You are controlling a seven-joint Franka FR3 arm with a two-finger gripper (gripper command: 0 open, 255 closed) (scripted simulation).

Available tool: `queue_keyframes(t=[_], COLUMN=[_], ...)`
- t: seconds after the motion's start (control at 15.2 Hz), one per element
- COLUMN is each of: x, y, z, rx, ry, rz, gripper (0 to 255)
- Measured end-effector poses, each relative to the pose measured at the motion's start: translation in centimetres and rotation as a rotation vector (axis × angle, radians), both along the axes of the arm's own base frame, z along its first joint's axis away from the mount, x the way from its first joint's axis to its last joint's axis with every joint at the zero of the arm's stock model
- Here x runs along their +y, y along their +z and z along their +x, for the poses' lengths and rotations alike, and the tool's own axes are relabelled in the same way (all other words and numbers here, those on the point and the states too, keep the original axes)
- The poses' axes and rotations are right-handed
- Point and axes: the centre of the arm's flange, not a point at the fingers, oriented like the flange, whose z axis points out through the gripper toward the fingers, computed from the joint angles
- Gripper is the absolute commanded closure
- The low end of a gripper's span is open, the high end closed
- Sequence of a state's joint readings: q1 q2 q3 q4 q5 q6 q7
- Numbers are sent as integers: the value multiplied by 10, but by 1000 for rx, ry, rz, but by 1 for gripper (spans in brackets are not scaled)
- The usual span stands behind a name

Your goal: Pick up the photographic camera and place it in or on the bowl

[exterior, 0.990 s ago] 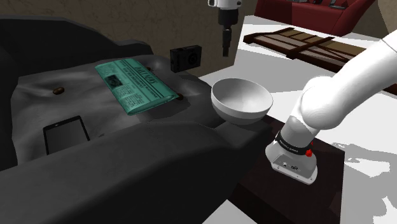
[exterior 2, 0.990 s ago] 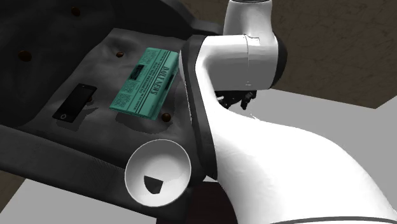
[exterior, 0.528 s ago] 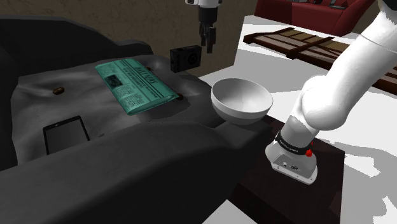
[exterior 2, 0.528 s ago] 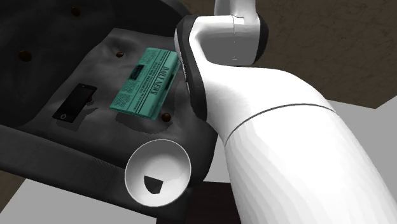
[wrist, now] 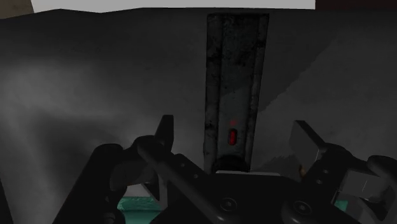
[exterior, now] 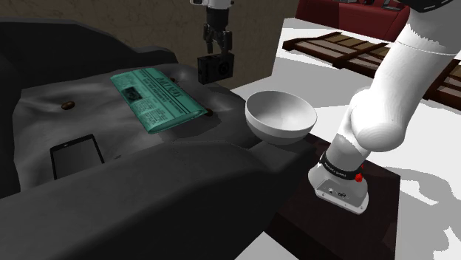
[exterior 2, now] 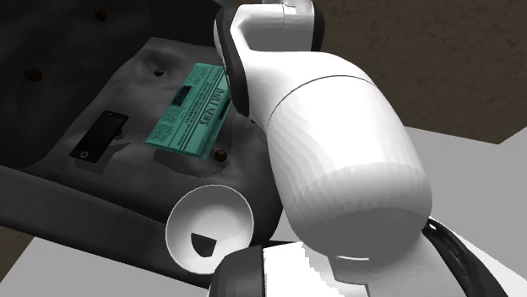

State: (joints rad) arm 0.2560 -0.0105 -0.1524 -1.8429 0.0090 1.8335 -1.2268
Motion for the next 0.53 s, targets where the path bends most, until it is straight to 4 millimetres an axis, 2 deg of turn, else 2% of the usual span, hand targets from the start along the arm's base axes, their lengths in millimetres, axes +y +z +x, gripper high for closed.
queue_keyframes(t=[0.4, 0.53], x=[3, 3], y=[-28, -32], z=[2, 2], rx=[-1, -1], ry=[15, 15], rz=[2, 2], gripper=[0, 0])
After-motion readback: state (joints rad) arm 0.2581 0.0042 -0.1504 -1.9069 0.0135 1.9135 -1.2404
